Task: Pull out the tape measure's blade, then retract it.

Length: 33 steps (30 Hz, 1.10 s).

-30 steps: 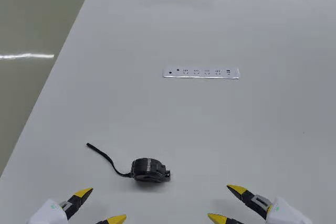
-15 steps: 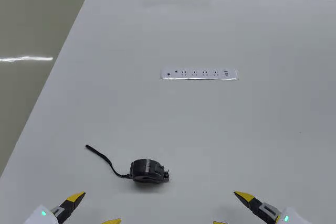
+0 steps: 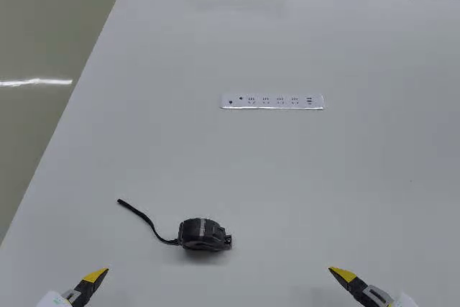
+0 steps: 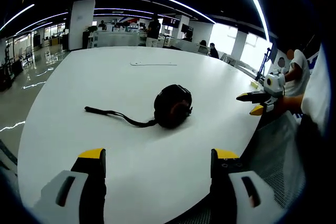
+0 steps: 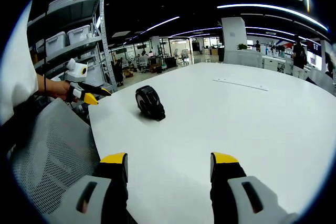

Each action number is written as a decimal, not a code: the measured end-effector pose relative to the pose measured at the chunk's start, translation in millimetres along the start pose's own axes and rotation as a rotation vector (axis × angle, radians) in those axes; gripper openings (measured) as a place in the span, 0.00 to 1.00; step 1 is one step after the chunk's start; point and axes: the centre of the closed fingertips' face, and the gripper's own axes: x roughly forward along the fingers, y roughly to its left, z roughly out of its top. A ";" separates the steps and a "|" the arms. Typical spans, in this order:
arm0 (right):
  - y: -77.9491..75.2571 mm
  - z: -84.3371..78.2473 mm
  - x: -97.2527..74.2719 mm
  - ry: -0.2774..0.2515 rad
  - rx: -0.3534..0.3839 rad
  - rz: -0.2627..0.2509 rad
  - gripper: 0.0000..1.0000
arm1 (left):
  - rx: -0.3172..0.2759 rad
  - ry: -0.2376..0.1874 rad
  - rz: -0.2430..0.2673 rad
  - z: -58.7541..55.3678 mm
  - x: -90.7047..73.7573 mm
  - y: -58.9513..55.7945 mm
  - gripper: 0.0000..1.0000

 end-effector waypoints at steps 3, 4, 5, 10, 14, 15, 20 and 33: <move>-0.1 -3.4 -2.5 0.003 -0.003 -0.006 0.65 | -0.003 0.002 0.003 -1.9 -0.8 0.5 0.82; -0.1 -4.7 -3.3 0.005 -0.004 -0.008 0.66 | -0.006 -0.001 0.002 -2.3 -1.2 0.2 0.82; -0.1 -5.2 -4.0 0.004 0.000 -0.008 0.66 | -0.006 -0.001 0.002 -2.6 -1.4 0.1 0.83; 0.4 -6.1 -6.4 -0.002 0.006 -0.014 0.68 | -0.007 -0.003 0.004 -3.1 -2.6 -0.8 0.83; 0.4 -6.8 -6.9 -0.004 0.011 -0.018 0.69 | -0.006 -0.003 0.006 -3.6 -3.1 -0.8 0.84; 1.3 -6.8 -6.7 -0.003 0.011 -0.017 0.69 | -0.007 -0.003 0.005 -3.6 -3.1 -1.0 0.84; 1.0 -8.1 -7.4 -0.001 0.010 -0.018 0.69 | -0.010 -0.006 0.006 -3.6 -2.8 -0.6 0.84; 1.1 -6.3 -6.3 -0.008 0.013 -0.018 0.69 | -0.014 -0.007 0.006 -4.6 -2.9 -0.6 0.83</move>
